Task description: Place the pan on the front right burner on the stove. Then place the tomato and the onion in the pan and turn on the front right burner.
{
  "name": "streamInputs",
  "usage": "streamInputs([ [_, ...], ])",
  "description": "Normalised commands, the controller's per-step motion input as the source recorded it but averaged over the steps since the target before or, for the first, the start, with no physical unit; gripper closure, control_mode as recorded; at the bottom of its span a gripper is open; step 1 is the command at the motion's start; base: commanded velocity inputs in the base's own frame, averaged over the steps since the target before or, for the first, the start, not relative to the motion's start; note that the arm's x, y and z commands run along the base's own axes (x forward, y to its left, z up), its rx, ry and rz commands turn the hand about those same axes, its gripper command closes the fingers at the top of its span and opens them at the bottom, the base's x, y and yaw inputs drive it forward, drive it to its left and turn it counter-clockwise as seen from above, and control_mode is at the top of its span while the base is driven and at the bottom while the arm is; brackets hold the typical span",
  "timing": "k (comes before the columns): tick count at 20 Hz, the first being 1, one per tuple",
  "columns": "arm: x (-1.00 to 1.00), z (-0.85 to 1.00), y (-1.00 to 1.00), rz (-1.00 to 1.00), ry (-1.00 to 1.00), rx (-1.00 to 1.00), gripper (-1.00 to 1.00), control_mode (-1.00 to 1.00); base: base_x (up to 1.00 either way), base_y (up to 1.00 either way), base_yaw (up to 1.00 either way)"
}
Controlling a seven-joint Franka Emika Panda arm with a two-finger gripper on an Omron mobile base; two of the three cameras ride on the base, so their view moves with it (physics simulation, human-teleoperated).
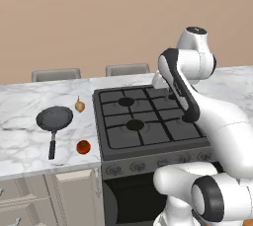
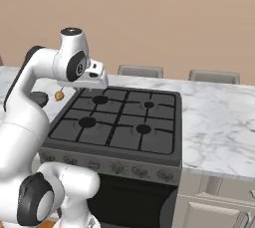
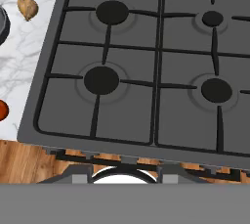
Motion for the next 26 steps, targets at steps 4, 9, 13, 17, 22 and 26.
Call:
streamInputs([
  [4,0.0,0.0,0.09,0.0,0.0,0.0,-1.0,-1.0,0.0,0.0,0.0],
  [9,-0.08,0.0,0.37,0.03,0.0,0.0,-1.0,-1.0,0.0,0.0,0.0],
  [13,-0.15,0.0,0.48,0.02,0.0,0.0,-1.0,-1.0,0.0,0.0,0.0],
  [17,-0.17,0.0,0.56,0.04,0.0,0.0,-1.0,-1.0,0.0,0.0,0.0],
  [22,-0.2,0.0,0.52,0.0,0.0,-0.01,-1.0,-1.0,0.0,0.0,0.0],
  [26,-0.17,0.0,0.49,0.0,0.0,-0.13,-1.0,-1.0,0.0,0.0,0.0],
])
